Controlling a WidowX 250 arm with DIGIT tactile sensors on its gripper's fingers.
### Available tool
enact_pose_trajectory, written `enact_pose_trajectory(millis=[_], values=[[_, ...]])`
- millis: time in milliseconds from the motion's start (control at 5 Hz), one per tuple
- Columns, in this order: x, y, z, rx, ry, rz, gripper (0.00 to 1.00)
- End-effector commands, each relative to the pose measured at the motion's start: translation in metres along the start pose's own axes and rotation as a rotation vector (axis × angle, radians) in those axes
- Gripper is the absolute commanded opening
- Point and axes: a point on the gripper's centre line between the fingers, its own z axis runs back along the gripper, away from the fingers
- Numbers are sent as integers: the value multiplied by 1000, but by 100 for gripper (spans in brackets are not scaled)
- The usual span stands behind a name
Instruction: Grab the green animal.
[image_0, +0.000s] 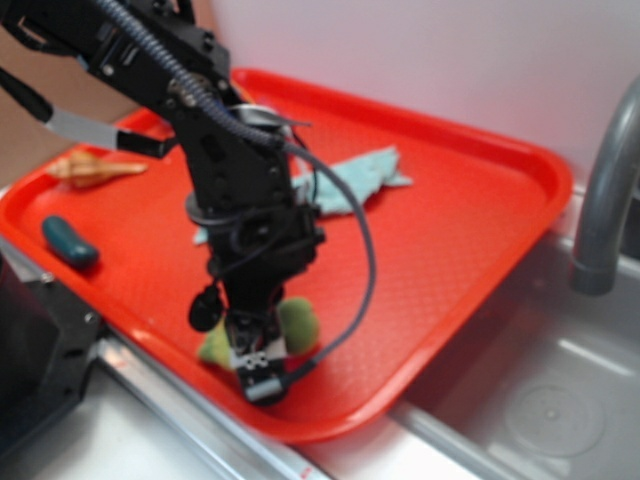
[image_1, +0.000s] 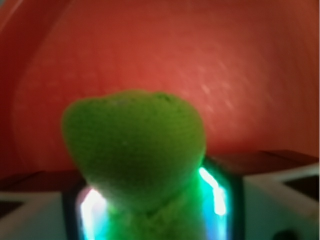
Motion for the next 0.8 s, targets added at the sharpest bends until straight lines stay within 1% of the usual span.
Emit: enact_pose_trajectory(millis=[0, 200, 400, 600], values=[[-63, 6, 58, -62, -13, 292, 0], [-114, 19, 104, -137, -65, 535, 0], [-118, 35, 146, -132, -83, 652, 0], [-104, 63, 162, -109, -67, 701, 0]])
